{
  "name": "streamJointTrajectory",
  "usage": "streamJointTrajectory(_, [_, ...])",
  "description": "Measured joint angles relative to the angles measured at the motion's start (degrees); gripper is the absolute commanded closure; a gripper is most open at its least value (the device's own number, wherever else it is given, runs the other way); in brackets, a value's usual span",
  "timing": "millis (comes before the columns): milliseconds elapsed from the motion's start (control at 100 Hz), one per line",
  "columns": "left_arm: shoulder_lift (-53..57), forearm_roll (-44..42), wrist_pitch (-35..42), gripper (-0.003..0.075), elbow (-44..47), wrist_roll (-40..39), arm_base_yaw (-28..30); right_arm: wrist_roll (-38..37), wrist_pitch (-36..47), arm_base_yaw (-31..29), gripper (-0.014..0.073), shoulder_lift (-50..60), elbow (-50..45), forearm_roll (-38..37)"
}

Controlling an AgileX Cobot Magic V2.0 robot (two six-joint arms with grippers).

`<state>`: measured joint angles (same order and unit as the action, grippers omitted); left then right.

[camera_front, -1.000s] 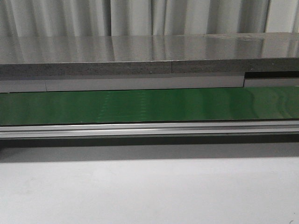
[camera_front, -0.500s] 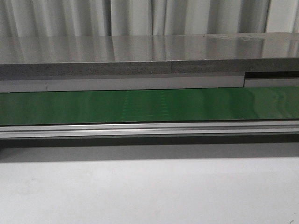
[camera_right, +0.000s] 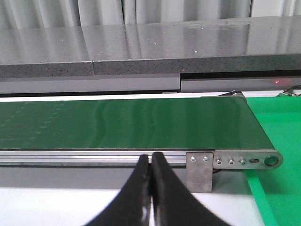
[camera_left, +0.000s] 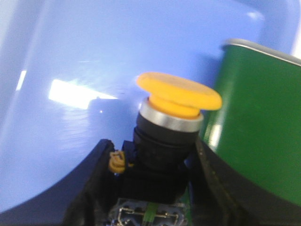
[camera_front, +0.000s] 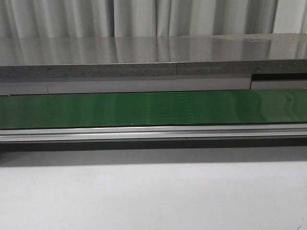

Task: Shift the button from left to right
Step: 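Lift the button and place it on the conveyor's near end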

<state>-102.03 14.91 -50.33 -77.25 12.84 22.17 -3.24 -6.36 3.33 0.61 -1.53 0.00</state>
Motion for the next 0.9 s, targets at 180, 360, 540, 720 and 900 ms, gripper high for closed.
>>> streamJointTrajectory(180, [0.11,-1.18,-2.06,0.0741,0.00,1.51,-5.21,0.00,0.00,0.00,0.0660,0.00,0.00,0.00])
streamJointTrajectory(360, [0.11,-2.45,-2.38,0.0741,0.00,1.73,-8.39,0.00,0.00,0.00,0.0660,0.00,0.00,0.00])
streamJointTrajectory(540, [0.11,-3.04,-2.64,0.0740,0.00,1.73,-9.13,0.00,0.00,0.00,0.0660,0.00,0.00,0.00])
streamJointTrajectory(720, [0.11,-3.16,-2.67,0.0630,0.00,1.73,-9.13,0.00,0.00,0.00,0.0660,0.00,0.00,0.00])
streamJointTrajectory(900, [0.11,-3.25,-2.67,0.0328,0.00,1.73,-9.13,0.00,0.00,0.00,0.0660,0.00,0.00,0.00])
